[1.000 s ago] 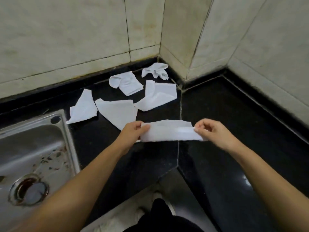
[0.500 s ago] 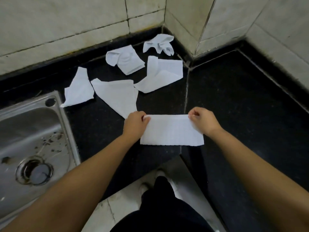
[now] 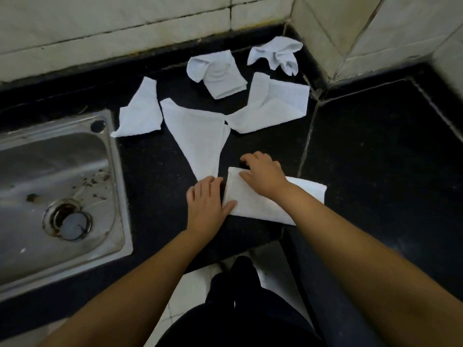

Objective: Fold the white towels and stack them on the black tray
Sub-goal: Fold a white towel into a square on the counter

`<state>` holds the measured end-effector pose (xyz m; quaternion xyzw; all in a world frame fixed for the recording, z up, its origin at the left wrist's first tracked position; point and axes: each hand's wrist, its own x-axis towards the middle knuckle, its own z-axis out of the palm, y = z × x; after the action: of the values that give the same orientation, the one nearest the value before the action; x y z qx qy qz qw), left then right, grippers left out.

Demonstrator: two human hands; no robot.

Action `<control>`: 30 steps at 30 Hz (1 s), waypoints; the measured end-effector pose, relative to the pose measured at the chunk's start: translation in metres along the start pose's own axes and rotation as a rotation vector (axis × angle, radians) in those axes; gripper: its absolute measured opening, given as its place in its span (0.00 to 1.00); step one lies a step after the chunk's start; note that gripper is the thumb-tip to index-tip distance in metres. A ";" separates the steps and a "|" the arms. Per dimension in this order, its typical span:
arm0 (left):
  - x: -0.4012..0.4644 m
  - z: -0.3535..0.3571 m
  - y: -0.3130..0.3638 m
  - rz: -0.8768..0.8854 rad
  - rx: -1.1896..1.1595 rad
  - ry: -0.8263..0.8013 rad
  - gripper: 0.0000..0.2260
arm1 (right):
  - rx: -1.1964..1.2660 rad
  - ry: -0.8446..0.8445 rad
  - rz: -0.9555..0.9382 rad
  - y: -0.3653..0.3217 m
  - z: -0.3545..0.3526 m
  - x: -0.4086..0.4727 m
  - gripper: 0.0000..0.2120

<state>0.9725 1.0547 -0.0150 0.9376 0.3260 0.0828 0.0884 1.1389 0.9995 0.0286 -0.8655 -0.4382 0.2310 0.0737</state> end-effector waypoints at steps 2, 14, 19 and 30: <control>-0.002 -0.002 -0.002 -0.023 0.043 -0.011 0.24 | -0.084 -0.021 -0.004 -0.015 0.009 0.009 0.21; 0.058 -0.047 0.035 0.029 -0.391 -0.101 0.06 | 0.451 0.107 0.037 0.026 -0.074 -0.040 0.12; 0.114 -0.111 0.073 0.146 -0.712 0.002 0.06 | 0.427 0.532 0.032 0.048 -0.136 -0.066 0.08; 0.058 -0.105 0.054 0.248 -0.740 -0.189 0.06 | 0.558 0.489 -0.032 0.055 -0.070 -0.126 0.05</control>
<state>1.0272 1.0615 0.1044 0.8781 0.1490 0.1178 0.4392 1.1472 0.8721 0.1149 -0.8348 -0.3414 0.1267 0.4129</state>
